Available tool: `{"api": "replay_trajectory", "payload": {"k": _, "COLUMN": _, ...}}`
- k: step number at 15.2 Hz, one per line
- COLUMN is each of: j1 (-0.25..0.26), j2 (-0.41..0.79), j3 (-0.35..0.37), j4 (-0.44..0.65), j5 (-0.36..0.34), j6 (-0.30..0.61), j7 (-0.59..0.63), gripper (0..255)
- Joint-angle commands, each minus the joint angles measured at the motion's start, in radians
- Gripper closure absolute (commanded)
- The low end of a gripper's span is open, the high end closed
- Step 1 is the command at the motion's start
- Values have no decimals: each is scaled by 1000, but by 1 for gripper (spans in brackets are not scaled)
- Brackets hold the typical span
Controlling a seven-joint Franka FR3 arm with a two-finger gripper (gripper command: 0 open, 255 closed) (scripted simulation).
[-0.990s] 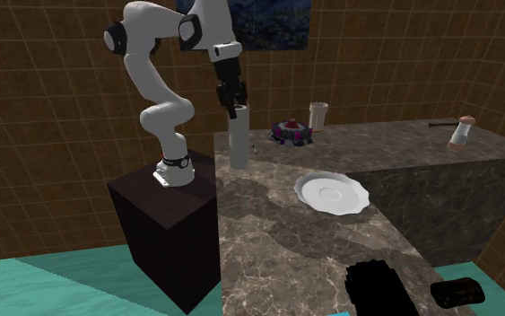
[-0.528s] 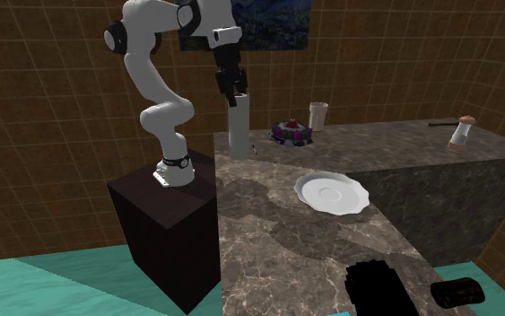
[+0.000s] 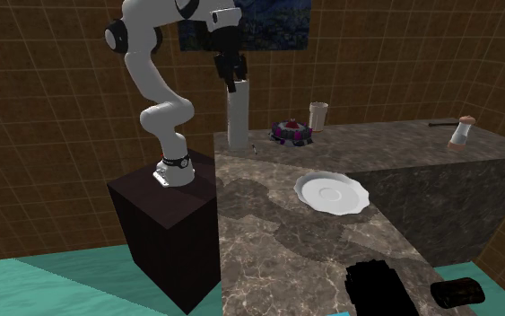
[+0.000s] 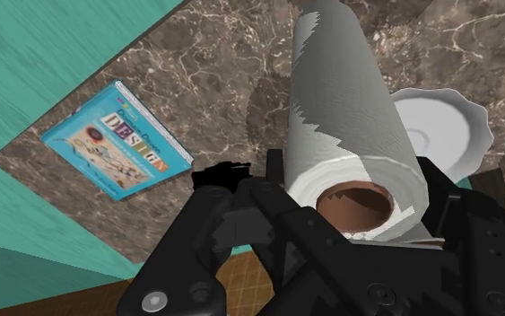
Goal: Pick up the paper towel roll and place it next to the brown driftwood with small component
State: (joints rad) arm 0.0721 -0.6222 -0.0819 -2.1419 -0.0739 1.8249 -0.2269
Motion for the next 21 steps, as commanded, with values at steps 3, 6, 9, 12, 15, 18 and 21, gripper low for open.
{"api": "replay_trajectory", "payload": {"k": 3, "j1": 1, "j2": 18, "j3": 1, "j4": 67, "j5": 2, "j6": -49, "j7": -3, "gripper": 255}}
{"api": "replay_trajectory", "payload": {"k": 6, "j1": 1, "j2": 95, "j3": -17, "j4": 135, "j5": 4, "j6": -39, "j7": -21, "gripper": 255}}
{"api": "replay_trajectory", "payload": {"k": 9, "j1": 2, "j2": 208, "j3": -45, "j4": 229, "j5": 12, "j6": -19, "j7": -50, "gripper": 255}}
{"api": "replay_trajectory", "payload": {"k": 12, "j1": 2, "j2": 324, "j3": -71, "j4": 335, "j5": 27, "j6": -9, "j7": -81, "gripper": 255}}
{"api": "replay_trajectory", "payload": {"k": 15, "j1": -1, "j2": 444, "j3": -97, "j4": 458, "j5": 50, "j6": -12, "j7": -114, "gripper": 255}}
{"api": "replay_trajectory", "payload": {"k": 18, "j1": -11, "j2": 572, "j3": -119, "j4": 600, "j5": 82, "j6": -28, "j7": -148, "gripper": 255}}
{"api": "replay_trajectory", "payload": {"k": 21, "j1": -29, "j2": 712, "j3": -138, "j4": 769, "j5": 122, "j6": -62, "j7": -181, "gripper": 255}}
